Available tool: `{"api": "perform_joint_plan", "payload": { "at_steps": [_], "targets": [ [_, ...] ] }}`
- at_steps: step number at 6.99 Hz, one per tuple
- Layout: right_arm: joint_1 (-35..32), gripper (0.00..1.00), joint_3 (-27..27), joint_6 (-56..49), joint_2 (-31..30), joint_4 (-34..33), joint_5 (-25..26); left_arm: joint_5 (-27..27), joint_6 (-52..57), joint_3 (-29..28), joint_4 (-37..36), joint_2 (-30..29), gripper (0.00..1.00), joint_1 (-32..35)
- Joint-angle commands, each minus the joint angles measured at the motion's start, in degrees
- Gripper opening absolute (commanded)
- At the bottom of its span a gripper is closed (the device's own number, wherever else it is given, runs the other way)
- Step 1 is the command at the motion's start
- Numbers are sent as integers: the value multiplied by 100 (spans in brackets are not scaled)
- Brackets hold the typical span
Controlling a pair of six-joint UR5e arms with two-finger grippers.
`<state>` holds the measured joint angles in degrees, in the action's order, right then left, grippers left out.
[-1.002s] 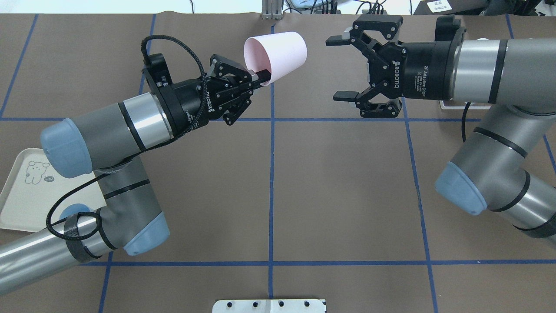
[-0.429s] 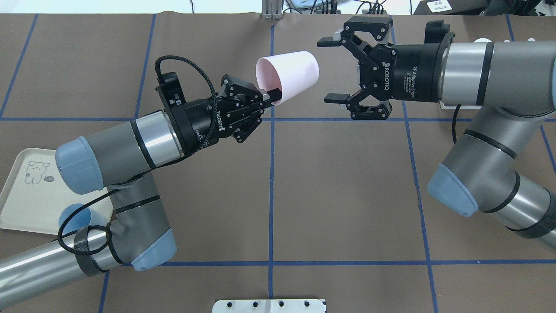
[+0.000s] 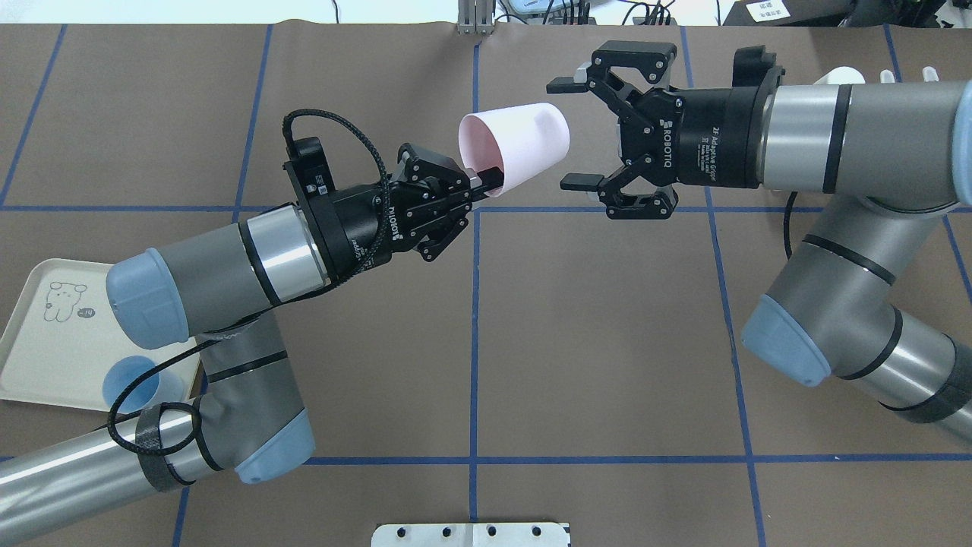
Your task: Transfer IKEA cup to right arm and place on rack
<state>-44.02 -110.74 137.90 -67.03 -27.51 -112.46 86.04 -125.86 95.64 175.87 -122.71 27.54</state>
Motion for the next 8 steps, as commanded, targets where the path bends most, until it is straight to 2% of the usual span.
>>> {"api": "perform_joint_plan", "payload": {
  "at_steps": [1, 6, 7, 8],
  "targets": [
    [68, 100, 0, 0, 49, 0, 22, 0, 0, 16, 0, -51, 0, -3],
    [130, 99, 44, 0, 76, 0, 93, 0, 9, 86, 44, -42, 0, -108],
    [130, 93, 44, 0, 76, 0, 93, 0, 9, 86, 53, -42, 0, -108],
    [147, 68, 44, 9, 76, 0, 93, 0, 0, 95, 62, -51, 0, -108]
  ]
}}
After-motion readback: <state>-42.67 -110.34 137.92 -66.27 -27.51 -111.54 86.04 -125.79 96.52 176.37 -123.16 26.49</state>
